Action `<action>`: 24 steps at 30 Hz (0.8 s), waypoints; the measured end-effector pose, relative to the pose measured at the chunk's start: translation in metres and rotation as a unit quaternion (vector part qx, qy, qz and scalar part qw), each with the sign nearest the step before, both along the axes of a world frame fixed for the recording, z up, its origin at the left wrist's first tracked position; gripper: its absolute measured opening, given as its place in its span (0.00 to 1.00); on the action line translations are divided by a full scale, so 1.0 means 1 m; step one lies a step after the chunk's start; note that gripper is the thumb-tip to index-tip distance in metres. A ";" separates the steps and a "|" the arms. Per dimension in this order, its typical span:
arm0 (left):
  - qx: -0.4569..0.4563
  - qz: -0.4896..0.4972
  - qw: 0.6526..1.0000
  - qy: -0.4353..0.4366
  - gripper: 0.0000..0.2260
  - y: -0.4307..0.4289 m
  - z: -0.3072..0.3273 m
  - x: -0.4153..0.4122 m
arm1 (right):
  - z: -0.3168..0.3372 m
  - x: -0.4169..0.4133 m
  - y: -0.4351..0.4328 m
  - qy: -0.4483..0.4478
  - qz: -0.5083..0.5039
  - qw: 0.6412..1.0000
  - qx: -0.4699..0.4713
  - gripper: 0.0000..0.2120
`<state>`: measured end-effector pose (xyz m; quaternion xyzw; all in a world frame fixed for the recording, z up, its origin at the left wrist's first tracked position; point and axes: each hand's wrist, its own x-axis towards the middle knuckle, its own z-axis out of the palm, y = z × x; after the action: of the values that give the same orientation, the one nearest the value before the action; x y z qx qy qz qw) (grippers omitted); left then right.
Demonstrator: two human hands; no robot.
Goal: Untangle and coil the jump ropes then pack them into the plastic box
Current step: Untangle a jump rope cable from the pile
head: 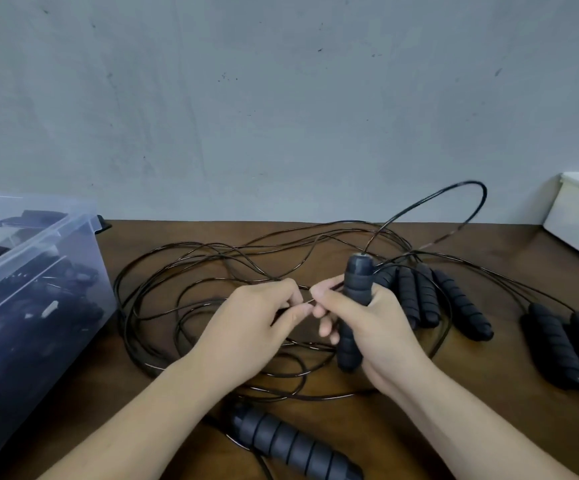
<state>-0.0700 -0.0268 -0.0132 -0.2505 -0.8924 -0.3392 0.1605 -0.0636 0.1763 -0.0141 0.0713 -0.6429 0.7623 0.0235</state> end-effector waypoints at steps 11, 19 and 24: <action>-0.001 0.060 0.998 -0.020 0.06 -0.034 0.005 -0.023 | 0.028 -0.018 0.039 -0.060 -0.059 0.992 -0.090 0.10; -0.023 0.015 1.000 -0.013 0.09 -0.013 0.009 -0.006 | 0.020 -0.009 0.018 -0.050 0.014 0.994 -0.091 0.20; -0.048 0.042 0.998 -0.023 0.13 -0.006 0.003 -0.001 | 0.011 0.004 0.005 0.006 0.103 0.994 -0.021 0.26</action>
<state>-0.0709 -0.0324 -0.0101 -0.2120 -0.9208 -0.2947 0.1423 -0.0592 0.1814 -0.0034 0.1412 -0.6154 0.7738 -0.0497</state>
